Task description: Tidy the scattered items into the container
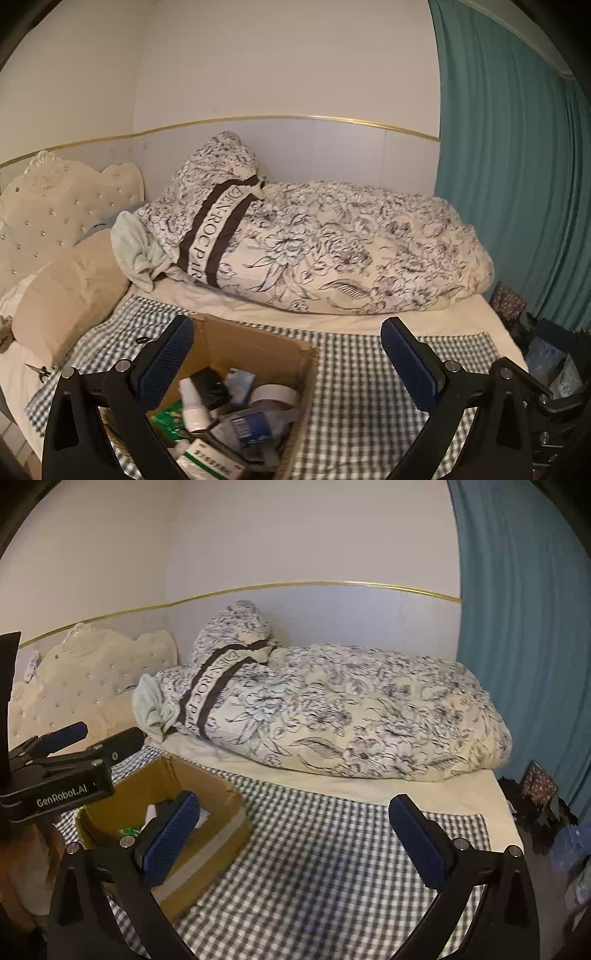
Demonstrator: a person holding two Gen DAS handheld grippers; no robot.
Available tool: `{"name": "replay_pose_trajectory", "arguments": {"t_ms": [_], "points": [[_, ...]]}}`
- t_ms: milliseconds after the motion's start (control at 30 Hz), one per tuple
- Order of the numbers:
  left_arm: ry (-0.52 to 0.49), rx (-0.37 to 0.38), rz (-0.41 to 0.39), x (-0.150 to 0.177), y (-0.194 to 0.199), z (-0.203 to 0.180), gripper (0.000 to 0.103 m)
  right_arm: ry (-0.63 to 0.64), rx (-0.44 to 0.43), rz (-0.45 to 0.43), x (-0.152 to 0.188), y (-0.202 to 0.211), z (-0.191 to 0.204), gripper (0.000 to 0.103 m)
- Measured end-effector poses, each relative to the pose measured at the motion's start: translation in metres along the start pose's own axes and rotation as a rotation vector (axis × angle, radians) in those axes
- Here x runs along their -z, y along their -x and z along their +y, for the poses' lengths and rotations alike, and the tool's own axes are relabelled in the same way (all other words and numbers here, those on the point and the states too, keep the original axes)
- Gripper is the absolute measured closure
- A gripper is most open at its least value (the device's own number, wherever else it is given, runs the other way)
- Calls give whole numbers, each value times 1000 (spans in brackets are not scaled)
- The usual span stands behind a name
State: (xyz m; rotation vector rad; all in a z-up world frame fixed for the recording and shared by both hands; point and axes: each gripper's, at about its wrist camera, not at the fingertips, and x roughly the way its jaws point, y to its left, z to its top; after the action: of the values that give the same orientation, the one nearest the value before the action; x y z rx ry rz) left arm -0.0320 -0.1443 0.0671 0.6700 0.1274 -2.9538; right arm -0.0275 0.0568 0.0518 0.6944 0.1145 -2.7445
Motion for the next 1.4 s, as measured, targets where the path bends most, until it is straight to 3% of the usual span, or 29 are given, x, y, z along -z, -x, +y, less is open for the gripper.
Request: {"name": "replay_pose_trajectory", "arguments": {"t_ms": [267,867,1167,1333,1400], "points": [[29,64,3,1,-5,-33,0,-39,69,2,9,15,-42,0],[-86,157,22,25,-20,-114,0,-139,205,9,34,34,-126,0],[-150,160,37,36,-25,-130,0,-139,199,14,37,31,-132,0],[-160,216,42,38,-23,-135,0,-137,190,17,38,29,-129,0],[-175,195,30,40,-21,-138,0,-136,188,20,39,28,-128,0]]}}
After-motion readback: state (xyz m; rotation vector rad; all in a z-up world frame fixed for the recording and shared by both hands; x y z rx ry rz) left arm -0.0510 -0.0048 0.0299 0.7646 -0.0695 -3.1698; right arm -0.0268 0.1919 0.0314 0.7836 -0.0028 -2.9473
